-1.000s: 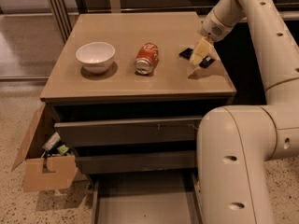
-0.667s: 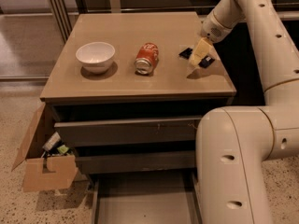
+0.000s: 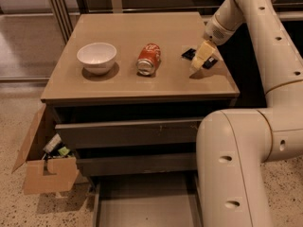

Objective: Place rxbar blueberry into bottom drawer

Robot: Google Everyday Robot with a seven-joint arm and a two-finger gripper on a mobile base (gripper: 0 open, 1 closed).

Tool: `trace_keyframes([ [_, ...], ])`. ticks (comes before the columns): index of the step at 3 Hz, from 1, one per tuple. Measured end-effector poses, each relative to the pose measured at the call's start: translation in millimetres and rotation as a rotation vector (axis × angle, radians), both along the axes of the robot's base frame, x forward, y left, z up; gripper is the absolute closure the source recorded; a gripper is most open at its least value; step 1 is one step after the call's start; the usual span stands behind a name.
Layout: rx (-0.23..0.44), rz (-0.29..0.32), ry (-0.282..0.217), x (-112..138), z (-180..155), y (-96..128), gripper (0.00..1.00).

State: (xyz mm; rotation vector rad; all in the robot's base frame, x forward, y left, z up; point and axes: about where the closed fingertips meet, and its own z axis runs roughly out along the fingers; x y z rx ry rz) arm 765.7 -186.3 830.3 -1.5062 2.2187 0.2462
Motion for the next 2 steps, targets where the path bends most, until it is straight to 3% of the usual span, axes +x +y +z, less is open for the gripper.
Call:
trace_keyframes([
  [2, -0.046, -0.037, 0.029, 2.7, -22.2, -18.2, 0.0],
])
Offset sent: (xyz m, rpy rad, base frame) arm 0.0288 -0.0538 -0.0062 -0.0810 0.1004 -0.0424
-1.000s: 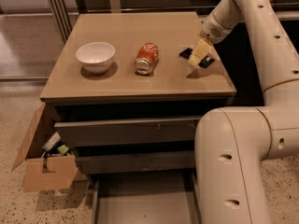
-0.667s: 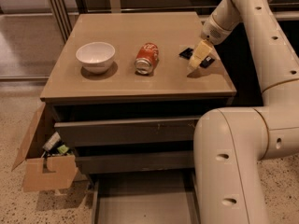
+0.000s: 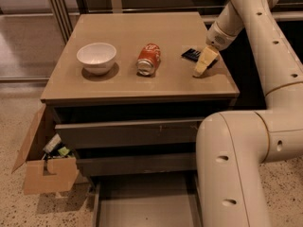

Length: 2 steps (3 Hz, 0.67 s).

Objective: Place rxbar blueberry into bottom drawer

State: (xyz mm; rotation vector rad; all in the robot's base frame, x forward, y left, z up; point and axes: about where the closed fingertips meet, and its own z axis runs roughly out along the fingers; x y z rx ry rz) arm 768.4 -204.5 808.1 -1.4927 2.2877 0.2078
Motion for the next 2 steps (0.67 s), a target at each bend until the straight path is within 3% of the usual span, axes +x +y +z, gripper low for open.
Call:
trace_keyframes([
  [1, 0.0, -0.002, 0.008, 0.1, -5.2, -1.0, 0.02],
  [2, 0.0, -0.002, 0.008, 0.1, -5.2, -1.0, 0.26],
])
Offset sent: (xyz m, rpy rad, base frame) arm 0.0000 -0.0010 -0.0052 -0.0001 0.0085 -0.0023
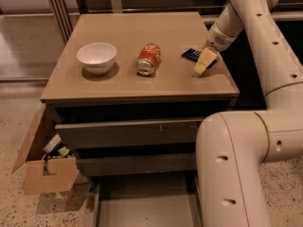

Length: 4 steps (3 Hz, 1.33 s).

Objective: Place rxbar blueberry into bottom drawer

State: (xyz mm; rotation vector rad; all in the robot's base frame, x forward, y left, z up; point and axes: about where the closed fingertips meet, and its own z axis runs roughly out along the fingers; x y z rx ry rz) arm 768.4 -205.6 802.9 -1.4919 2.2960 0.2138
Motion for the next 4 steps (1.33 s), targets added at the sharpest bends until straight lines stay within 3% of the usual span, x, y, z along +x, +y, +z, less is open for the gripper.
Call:
trace_keyframes([
  [3, 0.0, 0.0, 0.0, 0.0, 0.0, 0.0, 0.94],
  [4, 0.0, 0.0, 0.0, 0.1, 0.0, 0.0, 1.0],
])
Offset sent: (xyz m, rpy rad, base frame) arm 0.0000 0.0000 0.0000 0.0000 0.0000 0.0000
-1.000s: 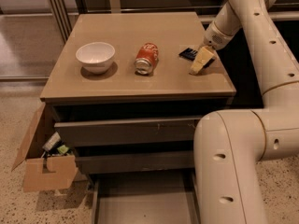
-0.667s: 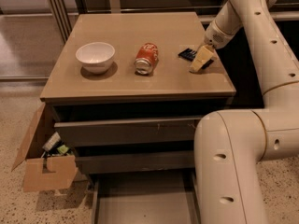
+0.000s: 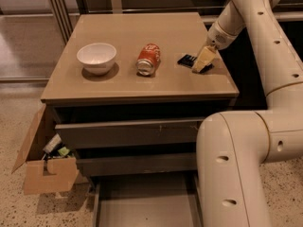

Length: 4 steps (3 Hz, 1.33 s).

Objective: Place rxbar blueberry into bottom drawer

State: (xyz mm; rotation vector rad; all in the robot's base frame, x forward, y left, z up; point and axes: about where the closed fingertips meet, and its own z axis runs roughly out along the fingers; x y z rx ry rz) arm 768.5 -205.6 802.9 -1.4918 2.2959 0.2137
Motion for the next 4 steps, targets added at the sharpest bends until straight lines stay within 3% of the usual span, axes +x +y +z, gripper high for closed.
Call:
trace_keyframes([
  [4, 0.0, 0.0, -0.001, -8, 21, 3, 1.0],
])
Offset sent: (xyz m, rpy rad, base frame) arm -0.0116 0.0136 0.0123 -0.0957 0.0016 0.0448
